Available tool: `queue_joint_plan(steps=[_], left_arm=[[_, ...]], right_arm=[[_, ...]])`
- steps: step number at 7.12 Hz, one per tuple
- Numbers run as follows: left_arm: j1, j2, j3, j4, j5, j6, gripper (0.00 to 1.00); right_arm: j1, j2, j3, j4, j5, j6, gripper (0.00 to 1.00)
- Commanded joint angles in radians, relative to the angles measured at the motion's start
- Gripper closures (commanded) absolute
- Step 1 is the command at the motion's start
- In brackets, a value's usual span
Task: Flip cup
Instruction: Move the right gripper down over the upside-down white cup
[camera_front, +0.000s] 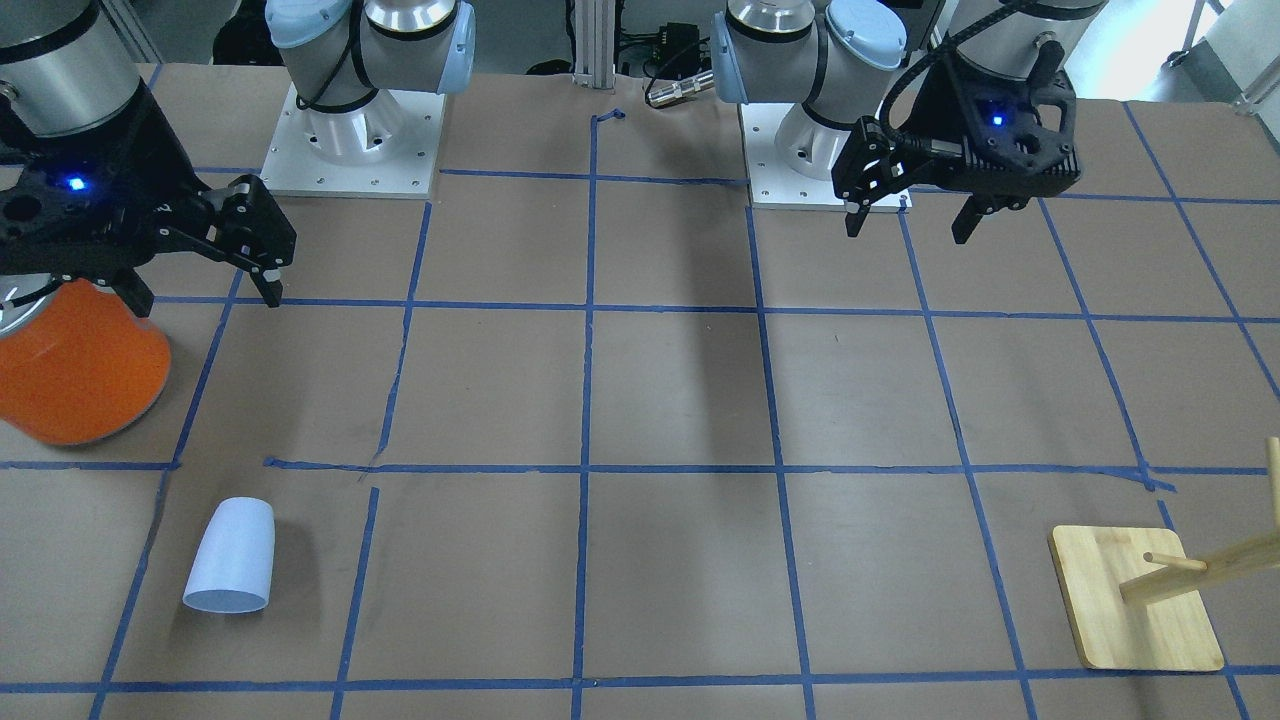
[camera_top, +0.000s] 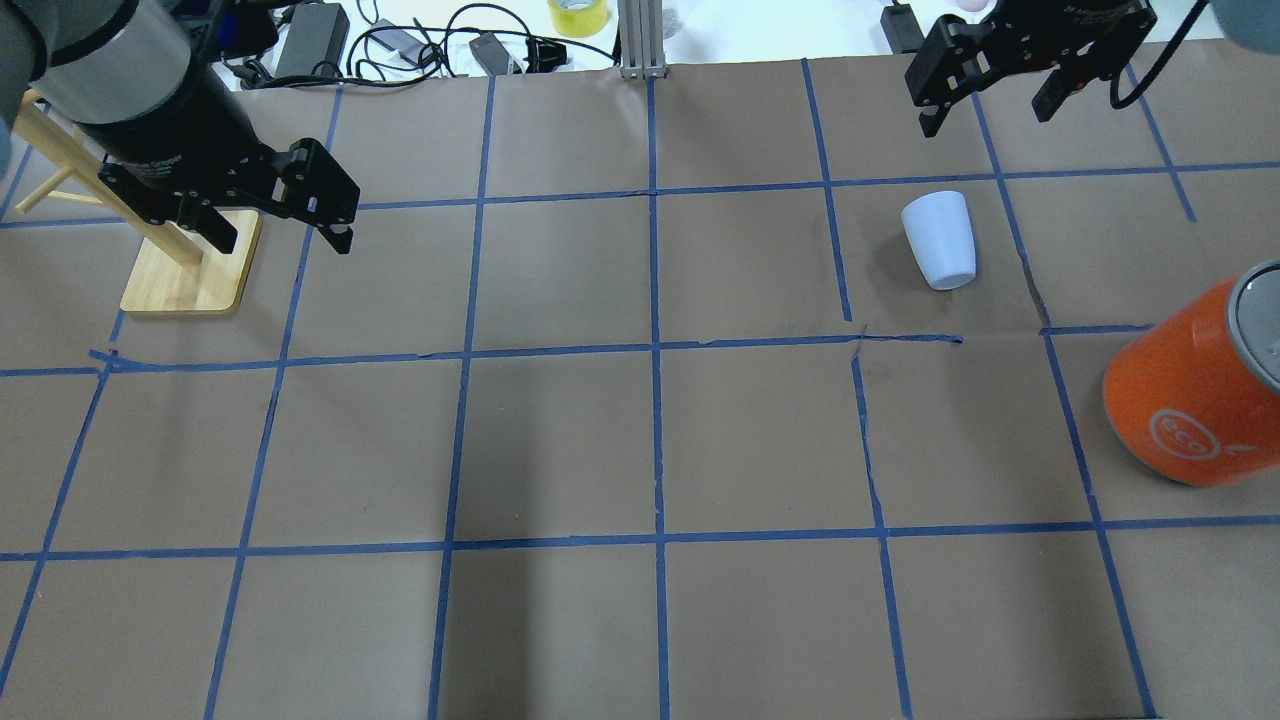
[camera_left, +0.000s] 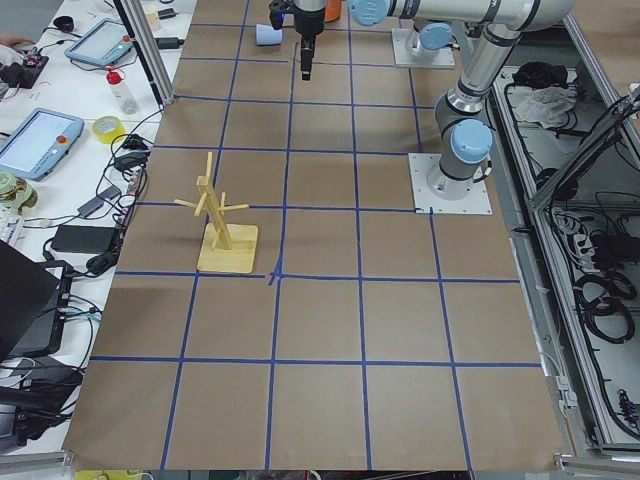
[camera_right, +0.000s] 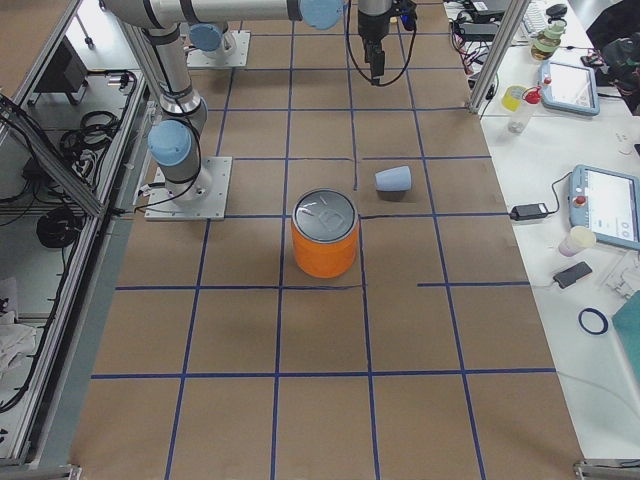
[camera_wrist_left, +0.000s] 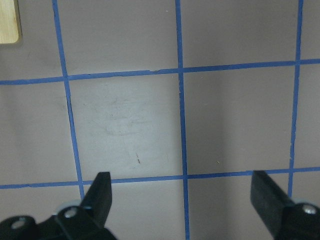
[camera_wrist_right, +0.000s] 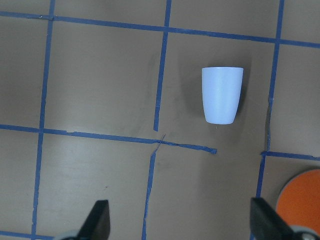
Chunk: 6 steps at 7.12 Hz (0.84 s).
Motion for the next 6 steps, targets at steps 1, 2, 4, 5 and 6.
queue_joint_plan(steps=[1,2,4,5,6], left_arm=[[0.0,0.0,0.0,0.0,0.0,0.001,0.0],[0.0,0.0,0.0,-0.001,0.0,0.001,0.0],[0.0,0.0,0.0,-0.001,0.0,0.002,0.0],[0.0,0.0,0.0,-0.001,0.0,0.003,0.0],[0.0,0.0,0.0,-0.001,0.0,0.003,0.0]], right_arm=[[0.001,0.0,0.001,-0.001,0.002,0.0,0.0],[0.001,0.001,0.001,-0.002,0.001,0.0,0.0],[-0.002,0.003,-0.004,0.007,-0.012,-0.003,0.0],[-0.005,0.008,-0.012,0.005,-0.012,-0.003,0.0],[-0.013,0.018,-0.025,-0.002,-0.013,-0.011,0.0]])
